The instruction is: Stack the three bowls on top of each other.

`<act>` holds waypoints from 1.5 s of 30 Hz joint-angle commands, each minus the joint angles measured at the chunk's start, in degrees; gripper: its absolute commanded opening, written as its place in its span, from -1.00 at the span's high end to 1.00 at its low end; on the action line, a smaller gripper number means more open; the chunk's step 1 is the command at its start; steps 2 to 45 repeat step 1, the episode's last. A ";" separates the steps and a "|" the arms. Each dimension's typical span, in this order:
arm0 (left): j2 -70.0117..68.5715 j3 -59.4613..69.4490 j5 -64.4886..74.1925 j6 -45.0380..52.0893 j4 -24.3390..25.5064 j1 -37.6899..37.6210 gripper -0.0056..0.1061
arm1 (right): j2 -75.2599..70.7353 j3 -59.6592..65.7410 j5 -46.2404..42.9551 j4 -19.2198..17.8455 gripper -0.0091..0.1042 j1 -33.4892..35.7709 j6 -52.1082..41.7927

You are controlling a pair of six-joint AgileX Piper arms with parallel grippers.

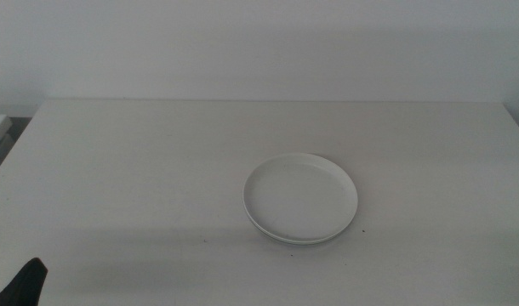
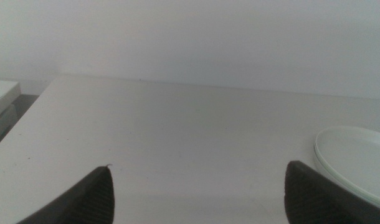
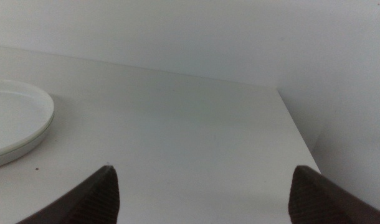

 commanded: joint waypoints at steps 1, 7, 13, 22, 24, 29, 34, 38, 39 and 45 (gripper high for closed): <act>-0.28 -0.01 -0.76 0.00 0.15 0.17 -0.78 | -0.29 0.25 -0.70 -0.48 -0.65 -0.52 -0.29; -0.28 -0.01 -0.76 0.00 0.15 0.17 -0.78 | -0.29 0.25 -0.70 -0.48 -0.65 -0.52 -0.29; -0.28 -0.01 -0.76 0.00 0.15 0.17 -0.78 | -0.29 0.25 -0.70 -0.48 -0.65 -0.52 -0.29; -0.28 -0.01 -0.76 0.00 0.15 0.17 -0.78 | -0.29 0.25 -0.70 -0.48 -0.65 -0.52 -0.29; -0.28 -0.01 -0.76 0.00 0.15 0.17 -0.78 | -0.29 0.25 -0.70 -0.48 -0.65 -0.52 -0.29; -0.28 -0.01 -0.76 0.00 0.15 0.17 -0.78 | -0.29 0.25 -0.70 -0.48 -0.65 -0.52 -0.29; -0.28 -0.01 -0.76 0.00 0.15 0.17 -0.78 | -0.29 0.25 -0.70 -0.48 -0.65 -0.52 -0.29; -0.28 -0.01 -0.76 0.00 0.15 0.17 -0.78 | -0.29 0.25 -0.70 -0.48 -0.65 -0.52 -0.29; -0.28 -0.01 -0.76 0.00 0.15 0.17 -0.78 | -0.29 0.25 -0.70 -0.48 -0.65 -0.52 -0.29; -0.28 -0.01 -0.76 0.00 0.15 0.17 -0.78 | -0.29 0.25 -0.70 -0.48 -0.65 -0.52 -0.29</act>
